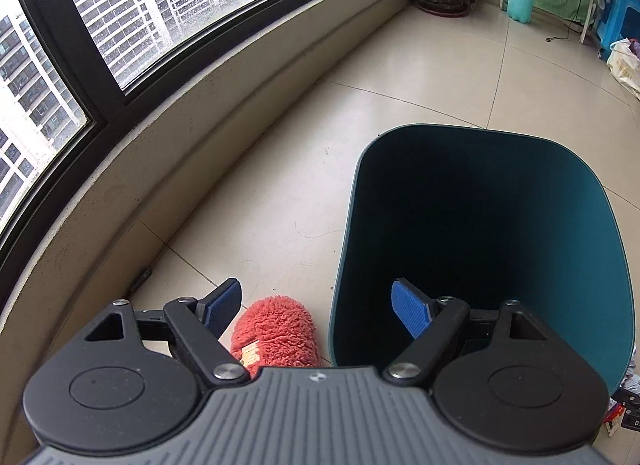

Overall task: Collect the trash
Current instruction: 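Grip the teal bin rim with the left tool while the right tool grasps the purple snack package, then lift the purple snack package with the right tool and drop it into the bin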

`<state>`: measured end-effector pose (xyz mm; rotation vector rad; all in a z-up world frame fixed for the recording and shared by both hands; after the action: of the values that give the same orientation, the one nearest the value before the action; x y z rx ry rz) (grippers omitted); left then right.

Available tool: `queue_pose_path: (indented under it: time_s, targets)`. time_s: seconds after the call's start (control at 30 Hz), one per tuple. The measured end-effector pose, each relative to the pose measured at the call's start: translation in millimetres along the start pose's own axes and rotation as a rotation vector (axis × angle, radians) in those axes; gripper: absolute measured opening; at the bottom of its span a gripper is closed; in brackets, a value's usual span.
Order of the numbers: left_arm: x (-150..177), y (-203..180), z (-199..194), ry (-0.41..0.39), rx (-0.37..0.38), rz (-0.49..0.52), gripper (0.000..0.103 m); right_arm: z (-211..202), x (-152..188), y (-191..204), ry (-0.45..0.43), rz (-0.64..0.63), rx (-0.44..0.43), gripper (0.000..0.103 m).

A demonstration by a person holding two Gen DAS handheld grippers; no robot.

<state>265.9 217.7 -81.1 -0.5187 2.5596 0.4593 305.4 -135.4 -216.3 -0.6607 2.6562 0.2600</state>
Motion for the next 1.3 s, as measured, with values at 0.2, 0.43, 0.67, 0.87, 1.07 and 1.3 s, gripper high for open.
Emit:
queue_pose_path:
  time_s: [0.2,0.43,0.67,0.87,1.07,1.3]
  targets:
    - [-10,-1,28,0.042,-0.02,0.02,0.07,26,0,1,0.04,-0.025,-0.025,0.079]
    - [-2,-10,43,0.112,0.002,0.06,0.029,45,7,4,0.077,-0.062,-0.004,0.077]
    - [13,-26,27,0.131,-0.018,0.112,0.013,56,13,5,0.099,-0.093,0.017,0.06]
    - [35,-31,11,0.149,-0.018,0.171,0.012,43,16,5,0.08,-0.135,0.021,0.042]
    - [60,-26,-4,0.174,-0.012,0.206,0.012,-5,-1,3,0.025,-0.131,0.0,0.041]
    - [67,-11,-7,0.216,0.004,0.175,0.012,-122,-57,21,-0.16,-0.138,-0.114,0.041]
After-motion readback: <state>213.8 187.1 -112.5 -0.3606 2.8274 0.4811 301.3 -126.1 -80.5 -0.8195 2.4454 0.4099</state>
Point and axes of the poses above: each gripper's, at about its wrist camera, not at the fingertips, and z roughly the way its jaws point, y to its left, x to its underside, the point moved 1 cm from there along z, roughly the way its jaws point, and after that the axes turned 4 degrees about -x, right-handed, at the moved point
